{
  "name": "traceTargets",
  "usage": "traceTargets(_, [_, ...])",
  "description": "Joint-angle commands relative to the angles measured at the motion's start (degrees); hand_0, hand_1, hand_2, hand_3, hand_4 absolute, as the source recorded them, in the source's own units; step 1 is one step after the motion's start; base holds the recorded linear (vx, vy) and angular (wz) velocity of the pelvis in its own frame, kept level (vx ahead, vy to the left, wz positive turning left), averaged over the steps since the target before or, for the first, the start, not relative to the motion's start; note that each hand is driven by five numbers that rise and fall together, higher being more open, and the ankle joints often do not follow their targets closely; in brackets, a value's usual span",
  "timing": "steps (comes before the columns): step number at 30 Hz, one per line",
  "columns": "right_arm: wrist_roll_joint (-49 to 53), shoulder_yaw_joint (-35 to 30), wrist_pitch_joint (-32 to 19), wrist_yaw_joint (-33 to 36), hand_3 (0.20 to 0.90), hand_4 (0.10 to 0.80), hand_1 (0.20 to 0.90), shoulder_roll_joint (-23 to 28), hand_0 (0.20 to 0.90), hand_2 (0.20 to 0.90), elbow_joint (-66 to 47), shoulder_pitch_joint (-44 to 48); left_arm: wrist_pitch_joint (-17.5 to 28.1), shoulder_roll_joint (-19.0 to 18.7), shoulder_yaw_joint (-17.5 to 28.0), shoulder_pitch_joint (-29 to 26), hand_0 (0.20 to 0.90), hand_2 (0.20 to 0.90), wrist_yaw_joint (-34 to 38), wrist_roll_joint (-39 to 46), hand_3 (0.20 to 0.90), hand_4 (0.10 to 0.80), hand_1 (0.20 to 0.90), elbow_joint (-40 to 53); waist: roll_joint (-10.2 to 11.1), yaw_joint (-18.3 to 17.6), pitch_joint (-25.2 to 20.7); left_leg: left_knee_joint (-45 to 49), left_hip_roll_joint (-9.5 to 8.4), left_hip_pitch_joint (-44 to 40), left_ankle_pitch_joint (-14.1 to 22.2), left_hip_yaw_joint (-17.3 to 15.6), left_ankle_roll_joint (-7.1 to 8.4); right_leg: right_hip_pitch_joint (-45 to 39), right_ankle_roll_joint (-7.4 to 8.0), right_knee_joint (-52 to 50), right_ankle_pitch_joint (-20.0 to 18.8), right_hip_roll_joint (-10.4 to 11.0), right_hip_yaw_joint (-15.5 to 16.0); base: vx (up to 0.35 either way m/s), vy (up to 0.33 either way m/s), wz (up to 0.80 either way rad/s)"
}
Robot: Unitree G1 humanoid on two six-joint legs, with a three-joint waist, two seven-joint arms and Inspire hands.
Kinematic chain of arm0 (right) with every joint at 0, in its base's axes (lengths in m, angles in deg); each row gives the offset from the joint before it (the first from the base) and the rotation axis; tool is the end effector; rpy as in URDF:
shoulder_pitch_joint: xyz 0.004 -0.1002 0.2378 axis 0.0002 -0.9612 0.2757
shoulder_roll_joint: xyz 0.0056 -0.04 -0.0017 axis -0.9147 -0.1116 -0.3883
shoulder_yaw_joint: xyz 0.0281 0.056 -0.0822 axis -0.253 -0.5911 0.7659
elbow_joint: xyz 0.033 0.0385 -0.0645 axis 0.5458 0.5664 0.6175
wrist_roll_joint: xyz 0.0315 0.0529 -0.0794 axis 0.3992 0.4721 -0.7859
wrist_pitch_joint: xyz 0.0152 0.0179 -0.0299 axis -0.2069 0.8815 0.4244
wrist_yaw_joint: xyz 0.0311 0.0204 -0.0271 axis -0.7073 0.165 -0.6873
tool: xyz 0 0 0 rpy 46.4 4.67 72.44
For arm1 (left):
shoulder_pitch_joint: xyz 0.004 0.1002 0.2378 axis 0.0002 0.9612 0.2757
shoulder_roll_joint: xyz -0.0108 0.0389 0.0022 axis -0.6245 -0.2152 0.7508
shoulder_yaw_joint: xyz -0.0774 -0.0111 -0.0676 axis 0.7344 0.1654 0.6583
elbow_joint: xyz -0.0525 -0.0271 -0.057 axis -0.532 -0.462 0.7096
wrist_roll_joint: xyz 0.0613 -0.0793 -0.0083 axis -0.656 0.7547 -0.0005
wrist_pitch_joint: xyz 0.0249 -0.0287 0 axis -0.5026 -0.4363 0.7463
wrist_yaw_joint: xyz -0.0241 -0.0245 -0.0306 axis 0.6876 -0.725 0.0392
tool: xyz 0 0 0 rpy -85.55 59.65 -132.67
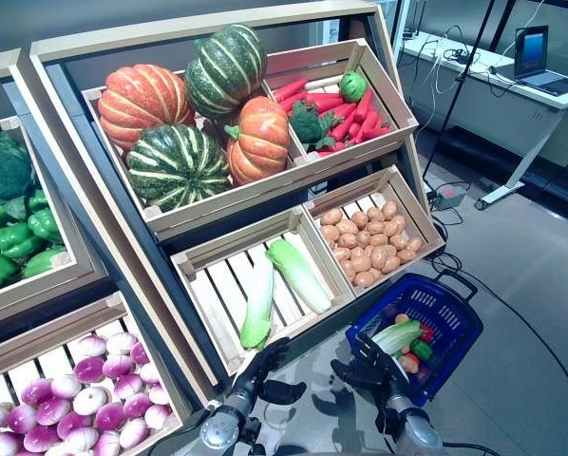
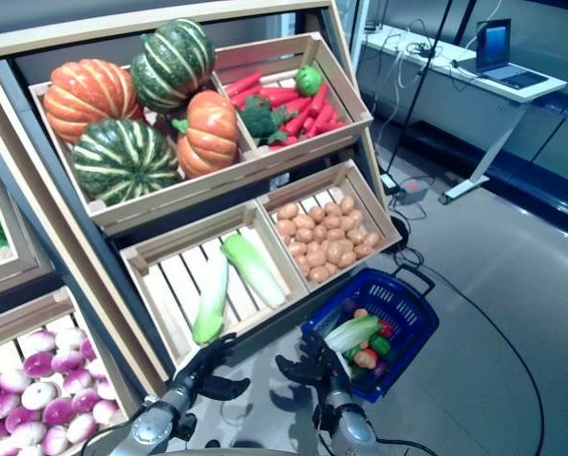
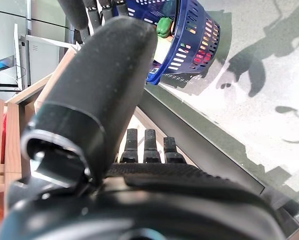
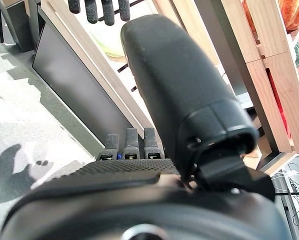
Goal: Put vegetables into the basket
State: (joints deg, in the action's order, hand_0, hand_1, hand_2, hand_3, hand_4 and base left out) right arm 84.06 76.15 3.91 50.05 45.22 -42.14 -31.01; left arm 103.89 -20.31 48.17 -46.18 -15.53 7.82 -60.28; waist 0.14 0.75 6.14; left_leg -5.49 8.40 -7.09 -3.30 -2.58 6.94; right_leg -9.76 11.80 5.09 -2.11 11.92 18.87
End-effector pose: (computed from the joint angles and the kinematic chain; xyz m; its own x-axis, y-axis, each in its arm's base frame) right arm 0.1177 -0.1487 -0.0781 0.8348 0.0685 -0.5463 0.0950 0.9594 0.2656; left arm 0.1194 0.1693 -0.0779 0.8260 -0.1774 -0.5350 0.2812 0.9523 0.1184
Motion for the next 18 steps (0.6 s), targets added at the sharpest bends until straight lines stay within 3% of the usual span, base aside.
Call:
traceTargets(1, [1.95, -1.00, -3.79, -3.16, 0.900, 0.800, 0.900, -2.41, 0.900, 0.900, -2.64, 5.44, 7.88, -1.43, 0.16, -7.09, 0.900, 0.900, 1.78, -2.06, 0.900, 0.800, 0.900, 2.14, 0.42, -0.51, 1.54, 0.49, 0.05, -1.67, 3.45, -3.00, -1.56, 0.48, -2.56, -1.01, -0.24, 0.41, -5.75, 0.000, 0.000, 0.00])
traceTargets(12, [1.81, -1.30, -3.24, -0.80, 0.900, 0.800, 0.900, -0.48, 0.900, 0.900, -7.54, 3.26, 16.94, -6.80, 4.74, -7.42, 0.900, 0.900, 6.09, 0.79, 0.900, 0.800, 0.900, 16.08, 0.29, -0.05, 2.81, 0.49, -0.26, -1.18, 3.64, -2.49, -1.64, 0.65, -2.75, -0.86, -0.22, 0.42, -5.44, 0.000, 0.000, 0.00])
traceTargets(18, [-0.35, -1.95, -4.24, -0.48, 0.900, 0.800, 0.900, -0.58, 0.900, 0.900, -8.11, 1.67, 18.96, -6.78, 8.95, -7.77, 0.900, 0.900, 6.39, 4.24, 0.900, 0.800, 0.900, 19.82, 0.09, -0.13, 2.44, 0.49, -0.55, -0.73, 3.57, -2.40, -1.47, 0.93, -2.64, -0.44, -0.61, 0.66, -5.38, 0.054, 0.016, 0.00])
